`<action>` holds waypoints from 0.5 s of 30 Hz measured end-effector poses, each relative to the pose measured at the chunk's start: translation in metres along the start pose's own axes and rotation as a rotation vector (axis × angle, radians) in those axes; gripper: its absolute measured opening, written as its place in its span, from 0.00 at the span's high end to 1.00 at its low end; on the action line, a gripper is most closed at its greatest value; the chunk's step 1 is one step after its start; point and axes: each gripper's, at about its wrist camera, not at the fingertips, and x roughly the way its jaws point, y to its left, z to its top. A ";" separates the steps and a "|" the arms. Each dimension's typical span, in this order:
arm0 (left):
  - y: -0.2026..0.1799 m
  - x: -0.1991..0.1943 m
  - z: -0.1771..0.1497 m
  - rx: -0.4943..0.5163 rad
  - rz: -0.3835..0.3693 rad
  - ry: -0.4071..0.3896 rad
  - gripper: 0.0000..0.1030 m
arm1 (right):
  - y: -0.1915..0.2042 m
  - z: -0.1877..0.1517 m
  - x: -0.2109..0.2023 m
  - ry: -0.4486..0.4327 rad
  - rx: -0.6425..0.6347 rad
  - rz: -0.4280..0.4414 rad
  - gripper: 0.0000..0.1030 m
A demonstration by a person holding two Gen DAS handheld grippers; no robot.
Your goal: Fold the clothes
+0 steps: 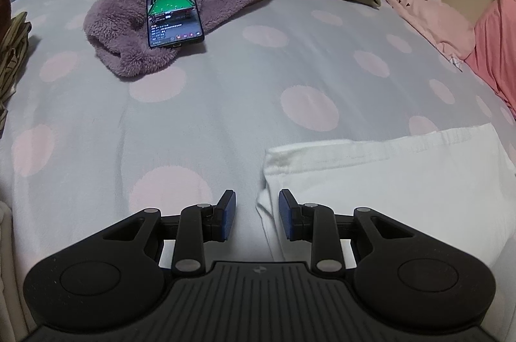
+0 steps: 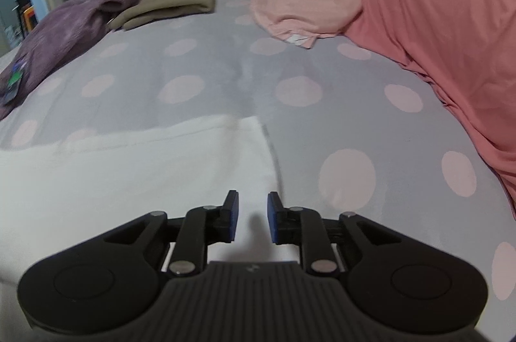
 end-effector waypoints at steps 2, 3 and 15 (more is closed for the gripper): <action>0.002 0.000 0.004 0.006 -0.005 -0.009 0.74 | 0.008 -0.006 -0.002 0.012 -0.010 0.016 0.76; 0.003 0.000 0.007 0.011 -0.009 -0.013 0.74 | 0.012 -0.010 -0.003 0.019 -0.012 0.024 0.75; -0.024 0.009 0.038 0.259 -0.222 0.005 0.55 | -0.006 -0.042 -0.015 0.073 0.144 0.022 0.64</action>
